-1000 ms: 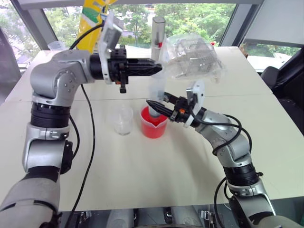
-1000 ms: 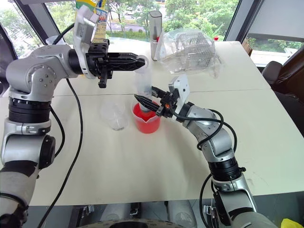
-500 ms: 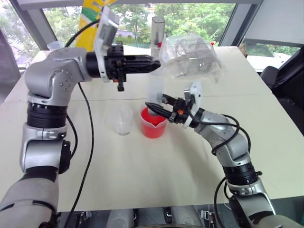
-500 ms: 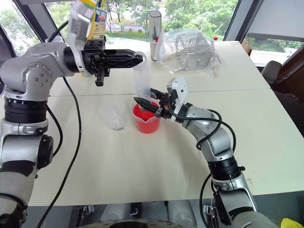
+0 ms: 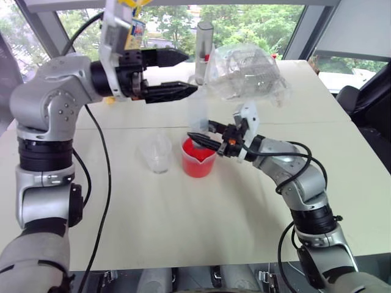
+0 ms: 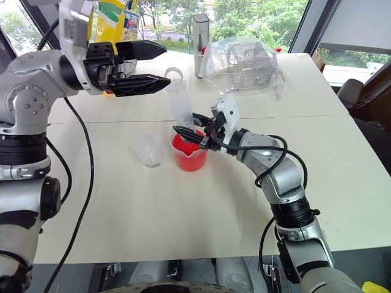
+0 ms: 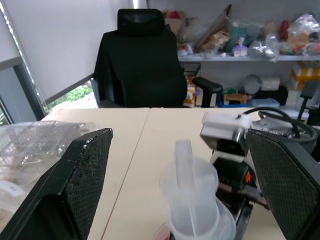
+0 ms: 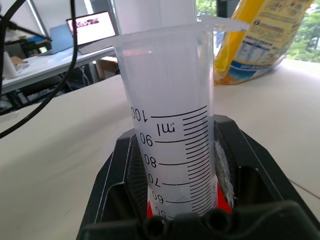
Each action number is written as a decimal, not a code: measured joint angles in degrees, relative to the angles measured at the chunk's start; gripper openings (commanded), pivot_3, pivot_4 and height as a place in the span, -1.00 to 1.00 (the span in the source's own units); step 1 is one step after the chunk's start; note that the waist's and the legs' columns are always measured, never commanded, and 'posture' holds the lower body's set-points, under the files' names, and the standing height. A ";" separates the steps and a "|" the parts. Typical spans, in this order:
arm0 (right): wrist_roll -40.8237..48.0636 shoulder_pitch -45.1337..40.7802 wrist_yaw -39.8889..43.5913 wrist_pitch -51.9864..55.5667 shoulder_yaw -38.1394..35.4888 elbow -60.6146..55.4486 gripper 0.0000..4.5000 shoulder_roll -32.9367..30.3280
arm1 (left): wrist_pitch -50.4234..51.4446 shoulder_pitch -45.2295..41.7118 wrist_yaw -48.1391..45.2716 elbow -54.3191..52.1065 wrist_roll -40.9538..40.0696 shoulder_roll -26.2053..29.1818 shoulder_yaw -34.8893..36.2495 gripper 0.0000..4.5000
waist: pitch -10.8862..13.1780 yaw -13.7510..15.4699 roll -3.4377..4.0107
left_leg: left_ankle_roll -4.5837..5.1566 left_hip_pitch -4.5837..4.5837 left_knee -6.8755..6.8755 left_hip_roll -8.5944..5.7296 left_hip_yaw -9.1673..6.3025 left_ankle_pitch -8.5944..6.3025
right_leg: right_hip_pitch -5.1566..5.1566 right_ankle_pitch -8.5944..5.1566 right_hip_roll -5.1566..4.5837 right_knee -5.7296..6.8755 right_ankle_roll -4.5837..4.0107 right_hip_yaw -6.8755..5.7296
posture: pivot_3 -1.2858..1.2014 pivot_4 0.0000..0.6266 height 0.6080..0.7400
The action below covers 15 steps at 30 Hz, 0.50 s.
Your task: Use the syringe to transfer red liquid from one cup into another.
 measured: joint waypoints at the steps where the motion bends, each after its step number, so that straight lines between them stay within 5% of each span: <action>1: 0.11 -0.40 -0.13 0.24 -0.25 0.00 -0.36 0.02 | 0.06 -0.01 0.19 0.31 -0.11 0.15 0.48 0.99 | 0.00 -0.08 0.00 | 0.00 0.00 0.00 0.00 0.00 0.00 | 0.00 0.00 0.00 0.00 0.00 0.00 | 0.03 -0.52 1.00; 15: 4.41 -3.39 -2.55 4.67 -2.71 -4.56 -0.36 0.96 | 1.97 5.82 2.57 0.69 -1.36 7.25 6.02 0.99 | 0.00 -0.08 0.00 | 0.00 -0.01 0.00 0.02 -0.02 0.00 | -0.01 0.00 -0.02 0.02 0.00 -0.01 | 0.03 -0.52 1.00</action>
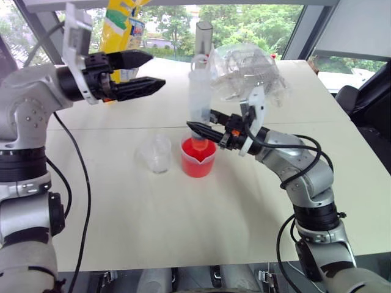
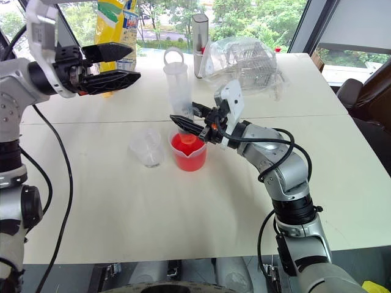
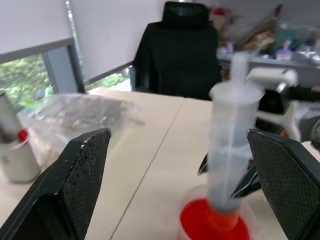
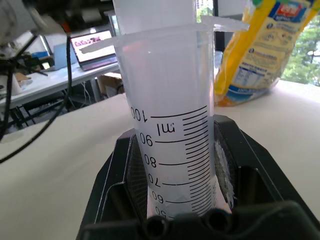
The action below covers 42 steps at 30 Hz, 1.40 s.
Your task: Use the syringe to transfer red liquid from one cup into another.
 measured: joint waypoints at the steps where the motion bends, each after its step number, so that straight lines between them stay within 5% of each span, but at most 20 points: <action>1: 0.20 -0.62 -0.16 0.30 -0.18 -0.49 -0.36 0.14 | -0.01 0.18 0.17 -0.02 0.00 0.09 0.49 0.99 | 0.00 0.01 0.00 | 0.00 0.00 0.00 0.00 0.00 0.00 | 0.00 0.00 0.00 0.00 0.00 0.00 | 0.03 -0.52 1.00; 18: 3.03 -7.35 -0.66 4.32 -1.09 -0.65 -0.36 0.51 | -0.32 2.18 2.28 -0.87 0.03 2.16 2.60 0.99 | -0.01 -0.21 -0.01 | 0.00 0.00 0.00 0.01 0.01 0.00 | -0.04 0.00 -0.01 0.02 0.00 -0.01 | 0.03 -0.52 1.00; 24: 4.41 -12.71 0.20 4.87 0.45 2.99 -0.36 5.63 | -1.37 1.25 1.97 1.29 0.32 4.76 3.12 0.99 | -0.01 -0.23 -0.01 | 0.00 0.00 0.00 0.02 0.03 0.00 | -0.04 0.00 0.00 0.03 0.00 -0.01 | 0.03 -0.52 1.00; 31: -1.00 -12.82 3.60 -3.04 7.90 15.34 -0.36 12.84 | -0.98 1.30 1.93 0.96 -0.28 8.12 5.05 0.99 | -0.02 -0.20 -0.05 | 0.00 -0.02 -0.01 0.00 0.06 0.00 | -0.07 0.00 -0.03 0.01 0.00 0.00 | 0.03 -0.52 1.00; 42: -9.03 -12.32 8.09 -13.89 10.01 26.97 -0.36 15.06 | 4.89 3.19 4.10 -5.88 -7.12 9.12 8.97 0.99 | -0.02 -0.28 -0.09 | -0.01 -0.03 0.00 0.00 0.05 0.00 | -0.08 0.00 -0.07 0.03 0.00 -0.01 | 0.03 -0.52 1.00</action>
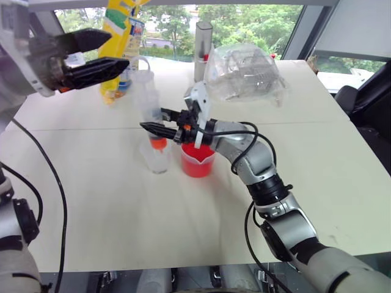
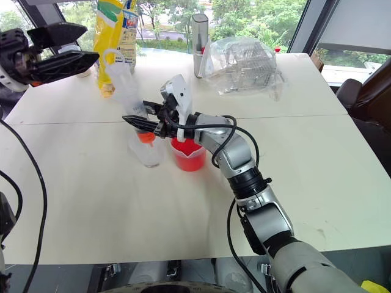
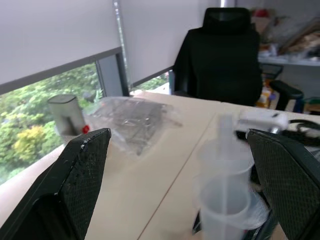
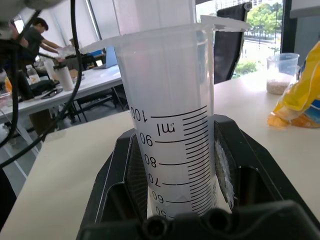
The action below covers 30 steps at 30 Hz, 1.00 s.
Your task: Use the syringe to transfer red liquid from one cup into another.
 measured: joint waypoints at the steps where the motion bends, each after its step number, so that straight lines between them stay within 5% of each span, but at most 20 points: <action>1: -0.24 0.07 0.17 -0.41 0.12 0.33 -0.36 0.13 | 0.25 -0.03 0.32 -0.44 -0.50 -0.02 0.07 0.99 | 0.00 -0.06 0.00 | 0.00 0.00 0.00 0.00 0.00 0.00 | 0.00 0.00 0.00 0.01 0.00 0.00 | 0.03 -0.52 1.00; 14: -2.81 0.96 1.82 -1.95 0.35 2.42 -0.36 1.56 | 0.11 2.30 2.88 -2.70 -0.24 -2.82 -4.55 0.99 | 0.00 -0.01 0.00 | -0.02 0.01 0.00 0.00 0.00 0.01 | -0.01 0.00 -0.01 0.03 -0.01 0.00 | 0.03 -0.52 1.00; 17: -2.90 0.95 2.04 -2.02 0.34 2.47 -0.36 1.60 | -0.27 2.32 2.82 -2.70 -0.16 -2.81 -4.75 0.61 | 0.00 -0.01 0.00 | -0.02 0.01 -0.01 0.00 0.00 0.01 | -0.02 0.00 -0.01 0.03 -0.01 0.00 | 0.03 -0.52 1.00; 24: -3.39 0.95 2.04 -2.04 0.06 2.55 -0.36 1.60 | -0.18 2.34 2.17 -3.04 -0.49 -2.81 -4.76 -0.99 | 0.00 0.06 0.00 | -0.02 0.00 -0.01 0.00 0.00 0.01 | -0.02 0.00 -0.02 0.02 -0.01 0.00 | 0.03 -0.52 1.00; 30: -3.69 0.95 2.54 -2.07 0.12 2.68 -0.36 1.61 | 0.10 3.05 1.82 -3.80 -1.45 -2.28 -4.67 -0.99 | 0.00 -0.03 0.00 | -0.02 0.01 -0.01 0.00 0.00 0.01 | -0.02 0.00 -0.01 0.02 -0.01 0.00 | 0.03 -0.52 1.00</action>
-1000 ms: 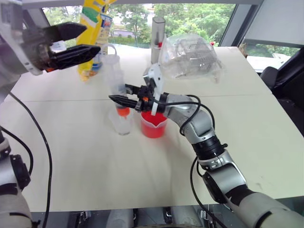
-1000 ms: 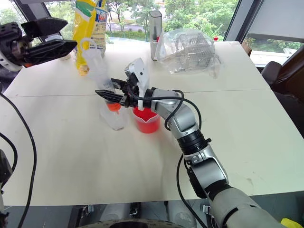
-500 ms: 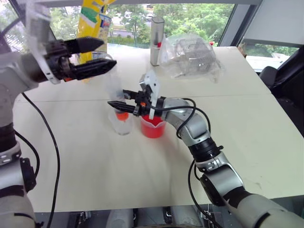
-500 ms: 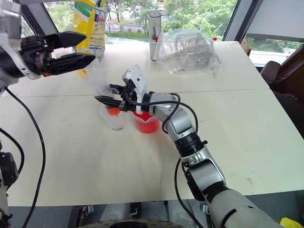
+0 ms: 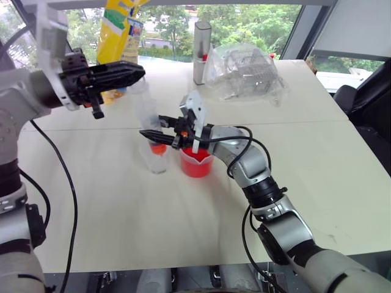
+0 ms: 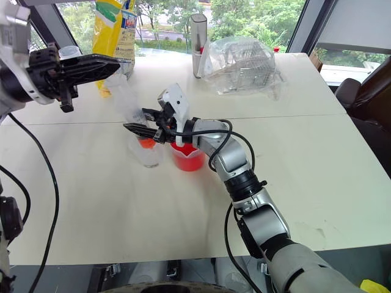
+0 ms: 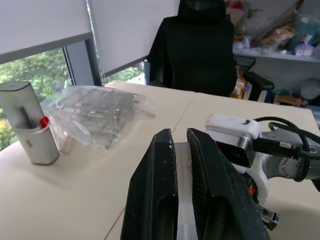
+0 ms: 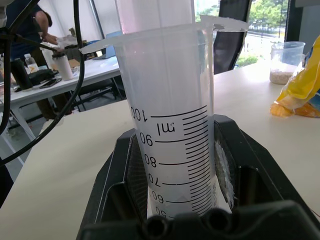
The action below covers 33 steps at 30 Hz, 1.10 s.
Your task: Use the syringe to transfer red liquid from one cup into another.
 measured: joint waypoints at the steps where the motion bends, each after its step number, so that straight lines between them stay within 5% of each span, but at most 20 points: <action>1: -0.19 0.00 0.14 0.00 0.02 0.06 -0.36 0.01 | 0.01 0.24 -0.02 -0.32 -0.02 0.05 0.01 -0.99 | 0.00 0.02 0.00 | 0.00 0.00 0.00 0.00 0.00 0.00 | 0.00 0.00 0.00 0.00 0.00 0.00 | 0.03 -0.52 1.00; 33: 0.49 -5.09 0.71 5.96 -0.53 0.67 -0.36 0.11 | -7.63 6.53 -1.38 -1.71 2.36 0.65 0.17 -0.99 | 0.00 0.07 0.00 | 0.00 0.00 0.00 0.00 0.00 0.00 | 0.00 0.00 -0.03 -0.01 0.00 0.00 | 0.03 -0.52 1.00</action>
